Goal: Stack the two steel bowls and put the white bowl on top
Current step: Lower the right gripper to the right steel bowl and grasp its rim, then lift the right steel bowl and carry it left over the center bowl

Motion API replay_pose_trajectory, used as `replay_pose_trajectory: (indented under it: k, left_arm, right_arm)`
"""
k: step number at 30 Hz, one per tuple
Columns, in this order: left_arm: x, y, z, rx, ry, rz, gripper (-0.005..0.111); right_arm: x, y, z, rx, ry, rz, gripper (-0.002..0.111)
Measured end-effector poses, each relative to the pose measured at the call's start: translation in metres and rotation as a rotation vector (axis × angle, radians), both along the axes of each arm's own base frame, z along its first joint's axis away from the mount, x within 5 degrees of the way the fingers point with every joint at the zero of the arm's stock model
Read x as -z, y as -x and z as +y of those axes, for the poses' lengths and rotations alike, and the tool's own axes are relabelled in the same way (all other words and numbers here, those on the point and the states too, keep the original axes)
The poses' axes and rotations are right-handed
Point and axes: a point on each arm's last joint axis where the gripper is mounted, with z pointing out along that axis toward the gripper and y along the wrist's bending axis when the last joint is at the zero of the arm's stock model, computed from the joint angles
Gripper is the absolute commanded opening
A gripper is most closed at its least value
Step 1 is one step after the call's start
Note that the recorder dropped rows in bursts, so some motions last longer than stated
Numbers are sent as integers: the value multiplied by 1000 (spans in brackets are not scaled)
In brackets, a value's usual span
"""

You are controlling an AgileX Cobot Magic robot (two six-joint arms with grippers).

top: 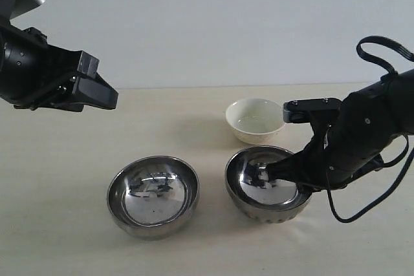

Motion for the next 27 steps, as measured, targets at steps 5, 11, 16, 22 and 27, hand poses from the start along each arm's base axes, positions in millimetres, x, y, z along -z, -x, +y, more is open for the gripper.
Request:
replay_pose_trajectory:
  k: [5, 11, 16, 22, 27]
  left_arm:
    - [0, 0, 0, -2, 1, 1, 56]
    - [0, 0, 0, -3, 2, 2, 56]
    - [0, 0, 0, -3, 2, 4, 56]
    - [2, -1, 5, -24, -51, 0, 56]
    - [-7, -1, 25, -105, -42, -24, 56]
  right_arm:
    - [-1, 0, 0, -4, 0, -10, 0]
    - [-24, 5, -4, -11, 2, -45, 0]
    - [-71, 18, -10, -14, -38, -155, 0]
    - [-105, 22, -7, -27, -76, -137, 0]
    - [-121, 22, 11, -81, -263, -118, 0]
